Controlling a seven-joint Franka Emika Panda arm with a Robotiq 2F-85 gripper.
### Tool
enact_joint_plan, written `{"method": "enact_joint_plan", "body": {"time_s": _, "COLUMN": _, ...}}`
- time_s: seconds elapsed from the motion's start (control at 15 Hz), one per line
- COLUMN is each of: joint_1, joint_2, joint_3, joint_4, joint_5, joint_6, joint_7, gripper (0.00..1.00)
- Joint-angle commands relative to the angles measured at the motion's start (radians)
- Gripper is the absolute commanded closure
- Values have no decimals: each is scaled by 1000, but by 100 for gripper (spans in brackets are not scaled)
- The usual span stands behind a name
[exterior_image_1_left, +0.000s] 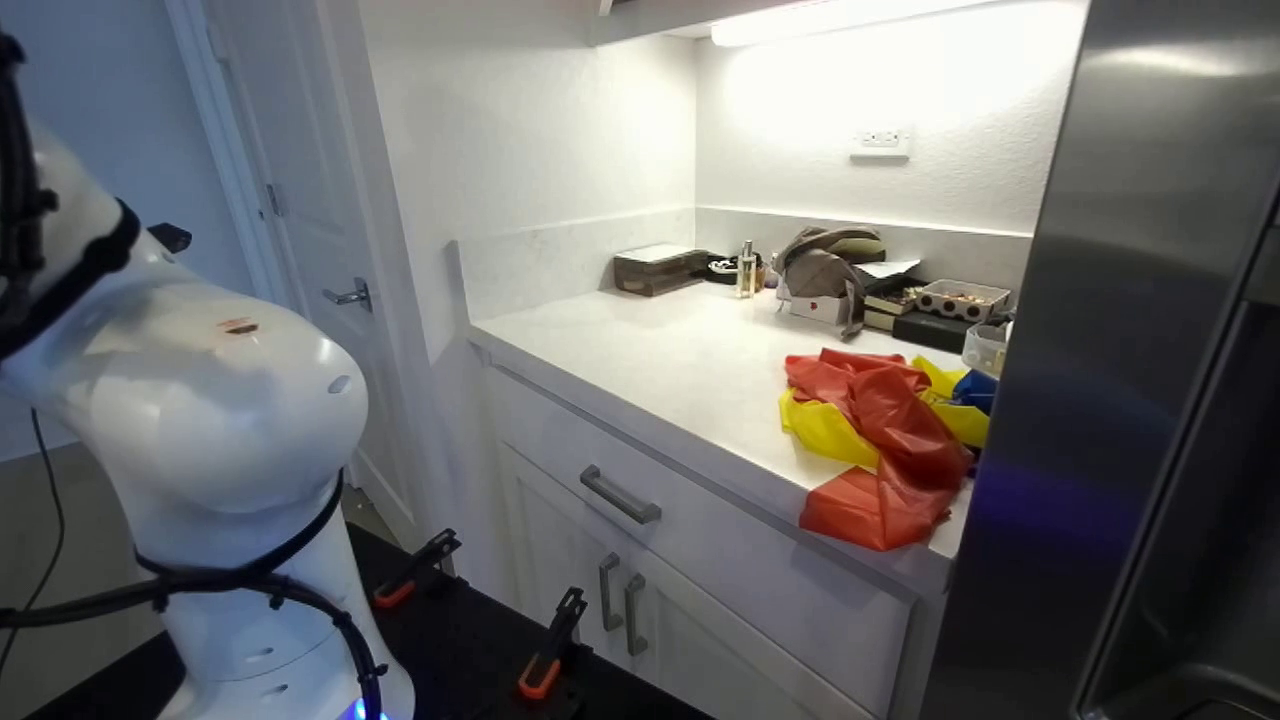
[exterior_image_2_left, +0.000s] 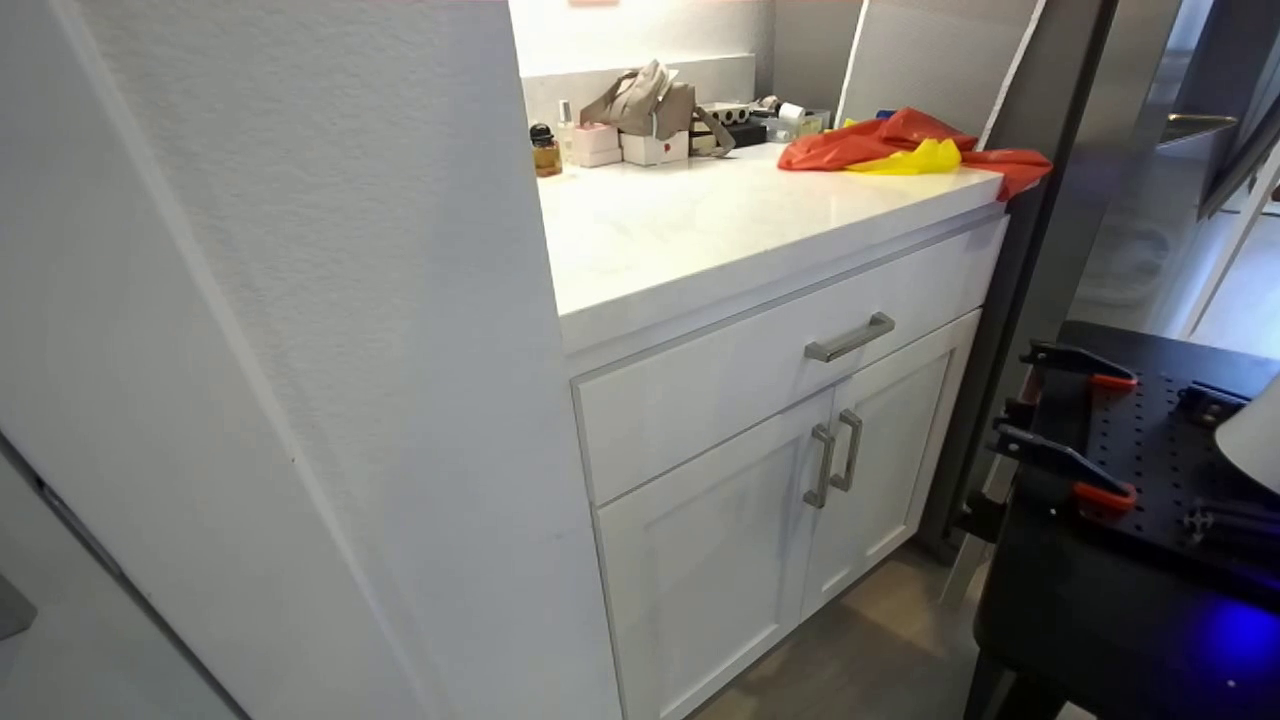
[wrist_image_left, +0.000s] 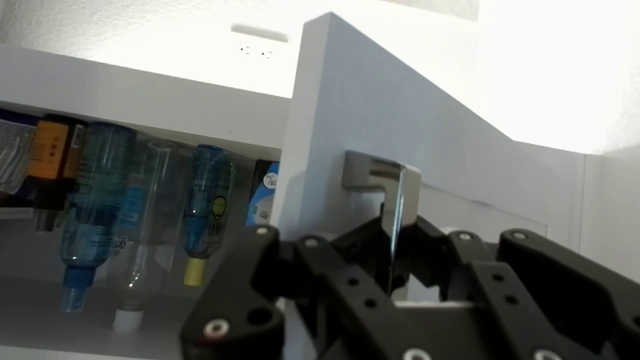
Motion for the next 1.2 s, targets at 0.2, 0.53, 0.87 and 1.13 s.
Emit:
{"method": "enact_joint_plan", "body": {"time_s": 0.2, "joint_1": 58, "joint_2": -66, "joint_3": 53, "joint_4": -97, "joint_5": 86, "joint_6": -57, "joint_7": -31, "gripper": 100}}
{"method": "enact_joint_plan", "body": {"time_s": 0.53, "joint_1": 58, "joint_2": -71, "joint_3": 56, "joint_4": -104, "joint_5": 91, "joint_6": -46, "joint_7": -17, "gripper": 100}}
{"method": "enact_joint_plan", "body": {"time_s": 0.87, "joint_1": 48, "joint_2": -60, "joint_3": 93, "joint_4": -84, "joint_5": 88, "joint_6": -46, "joint_7": 28, "gripper": 100}}
{"method": "enact_joint_plan", "body": {"time_s": 1.13, "joint_1": 25, "joint_2": -69, "joint_3": 140, "joint_4": -94, "joint_5": 67, "joint_6": -38, "joint_7": 91, "gripper": 100}}
